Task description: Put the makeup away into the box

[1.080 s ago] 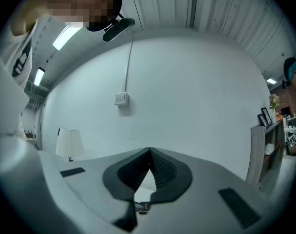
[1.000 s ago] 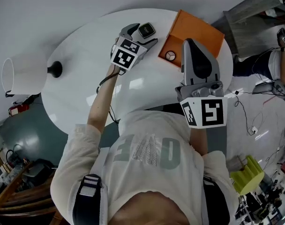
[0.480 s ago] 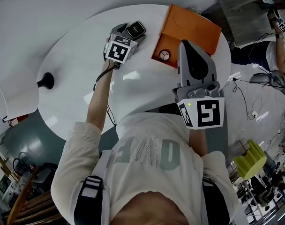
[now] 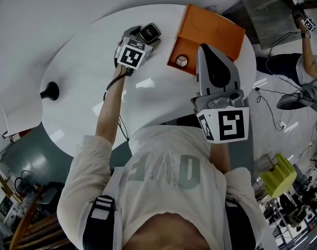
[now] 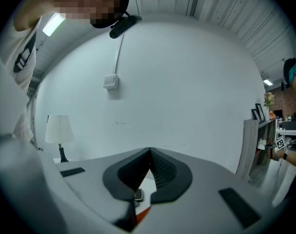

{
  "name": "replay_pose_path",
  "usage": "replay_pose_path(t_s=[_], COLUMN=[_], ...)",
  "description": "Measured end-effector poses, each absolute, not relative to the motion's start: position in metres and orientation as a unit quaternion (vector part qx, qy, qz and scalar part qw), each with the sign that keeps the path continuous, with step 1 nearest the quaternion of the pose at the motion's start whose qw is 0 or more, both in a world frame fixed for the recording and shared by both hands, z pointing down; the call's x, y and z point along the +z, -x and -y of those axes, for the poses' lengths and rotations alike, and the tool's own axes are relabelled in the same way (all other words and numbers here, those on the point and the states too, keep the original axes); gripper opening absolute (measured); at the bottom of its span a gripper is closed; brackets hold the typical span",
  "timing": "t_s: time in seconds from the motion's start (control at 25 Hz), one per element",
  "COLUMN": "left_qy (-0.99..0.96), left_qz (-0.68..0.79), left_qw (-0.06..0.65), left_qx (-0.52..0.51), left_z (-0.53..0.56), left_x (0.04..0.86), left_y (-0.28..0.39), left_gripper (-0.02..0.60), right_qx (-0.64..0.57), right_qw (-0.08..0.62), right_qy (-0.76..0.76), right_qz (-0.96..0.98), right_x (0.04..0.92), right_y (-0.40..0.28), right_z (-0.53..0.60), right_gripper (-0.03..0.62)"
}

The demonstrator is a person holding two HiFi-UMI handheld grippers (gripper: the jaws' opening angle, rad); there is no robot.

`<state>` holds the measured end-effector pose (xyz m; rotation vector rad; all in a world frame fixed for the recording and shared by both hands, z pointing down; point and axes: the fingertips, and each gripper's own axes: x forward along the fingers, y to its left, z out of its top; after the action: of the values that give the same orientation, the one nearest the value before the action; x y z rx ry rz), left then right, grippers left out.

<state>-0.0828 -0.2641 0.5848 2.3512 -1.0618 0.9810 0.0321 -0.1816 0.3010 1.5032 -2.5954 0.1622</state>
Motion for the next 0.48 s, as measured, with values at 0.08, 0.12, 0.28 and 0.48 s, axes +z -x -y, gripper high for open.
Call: replay_pose_path(t_s=[0.08,0.12,0.28,0.48], left_qy=[-0.837,-0.837,-0.838,-0.839], left_qz=[0.378,0.378,0.377,0.377], left_qw=[0.189,0.189,0.187,0.183], left_qx=[0.348,0.348,0.347,0.346], left_z=[0.266,0.267,0.268,0.268], left_x=[0.585,0.585,0.584,0.585], left_y=[0.084,0.085,0.087,0.089], left_gripper=[0.362,0.362,0.344,0.342], right_qx=[0.054,0.054,0.052,0.047], right_qw=[0.070,0.071,0.069,0.069], right_qy=[-0.499,-0.498,-0.495,-0.491], right_qz=[0.862,0.863,0.865,0.867], right_x=[0.302,0.302,0.301,0.298], right_y=[-0.031,-0.030,-0.027,-0.022], right_z=[0.182,0.182,0.179,0.175], right_gripper=[0.000,0.000,0.000,0.000])
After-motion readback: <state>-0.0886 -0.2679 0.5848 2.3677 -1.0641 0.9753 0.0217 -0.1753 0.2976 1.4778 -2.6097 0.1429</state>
